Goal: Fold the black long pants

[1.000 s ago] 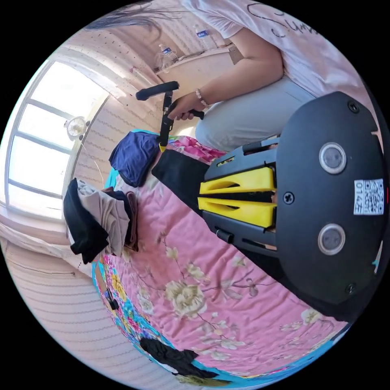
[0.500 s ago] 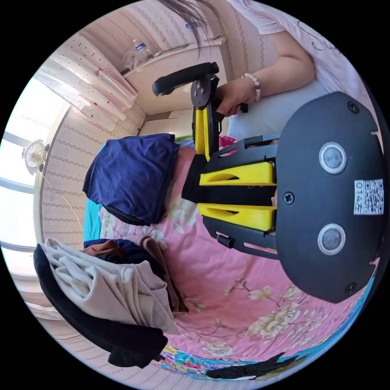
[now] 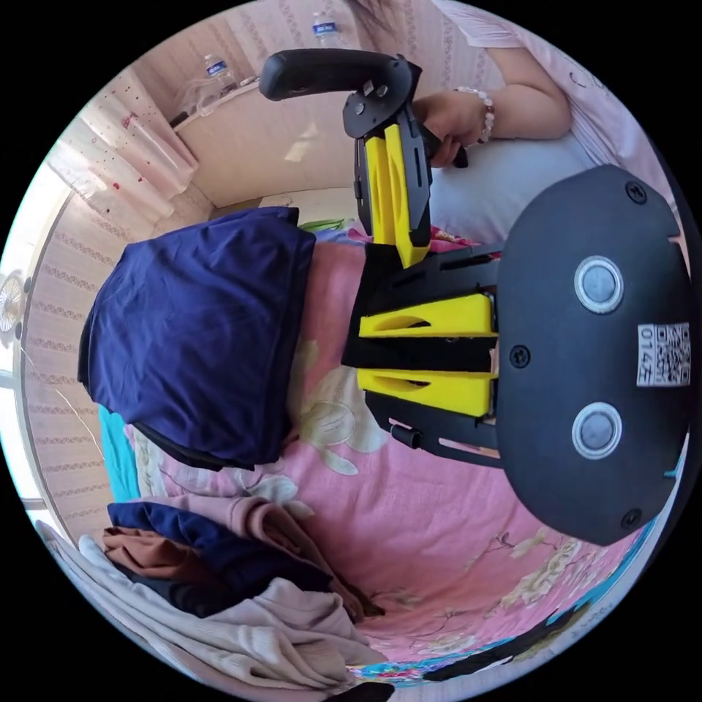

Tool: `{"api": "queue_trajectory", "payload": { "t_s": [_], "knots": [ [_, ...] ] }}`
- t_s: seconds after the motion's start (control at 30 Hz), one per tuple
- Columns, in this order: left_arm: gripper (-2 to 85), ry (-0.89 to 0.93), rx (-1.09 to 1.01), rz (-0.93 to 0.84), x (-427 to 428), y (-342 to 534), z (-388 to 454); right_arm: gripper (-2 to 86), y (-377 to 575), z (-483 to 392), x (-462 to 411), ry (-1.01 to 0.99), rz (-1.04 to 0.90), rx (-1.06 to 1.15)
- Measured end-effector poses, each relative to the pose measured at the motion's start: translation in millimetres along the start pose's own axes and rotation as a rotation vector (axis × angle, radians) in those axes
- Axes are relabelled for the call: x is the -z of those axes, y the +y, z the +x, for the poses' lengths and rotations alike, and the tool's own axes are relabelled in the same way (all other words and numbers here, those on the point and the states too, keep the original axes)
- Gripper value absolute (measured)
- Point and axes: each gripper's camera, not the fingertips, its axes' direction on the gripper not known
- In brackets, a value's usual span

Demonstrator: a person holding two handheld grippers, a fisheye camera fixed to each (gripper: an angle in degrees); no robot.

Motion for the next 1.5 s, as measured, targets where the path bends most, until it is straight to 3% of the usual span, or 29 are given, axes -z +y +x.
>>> {"api": "queue_trajectory", "payload": {
  "t_s": [0.2,0.27,0.43,0.57,0.83,1.2,1.5],
  "knots": [
    [5.1,-0.038,-0.044,0.059,24.2,19.1,9.0,3.3,26.4,-1.2,5.0,-0.019,0.003,0.016],
    [5.0,-0.033,-0.043,0.111,44.0,31.5,10.8,3.3,38.0,-1.0,8.9,-0.097,0.031,0.046],
    [4.5,-0.050,0.018,0.278,121.7,91.3,8.8,3.1,76.4,-9.0,12.3,-0.534,0.153,0.204],
    [4.2,-0.085,0.162,0.384,181.8,173.6,1.2,3.0,101.2,-49.1,2.0,-0.597,0.134,0.383],
    [4.1,-0.198,0.395,0.506,274.6,358.4,17.5,2.8,196.3,-189.7,-60.4,-0.638,-0.087,0.800],
    [4.1,-0.360,0.820,0.742,381.6,639.3,37.8,2.8,340.4,-382.3,-192.1,-0.734,-0.352,1.022],
    [4.2,-0.569,1.156,0.748,438.5,857.2,28.2,3.6,495.0,-585.8,-351.3,-0.591,-0.469,1.327]
  ]
}}
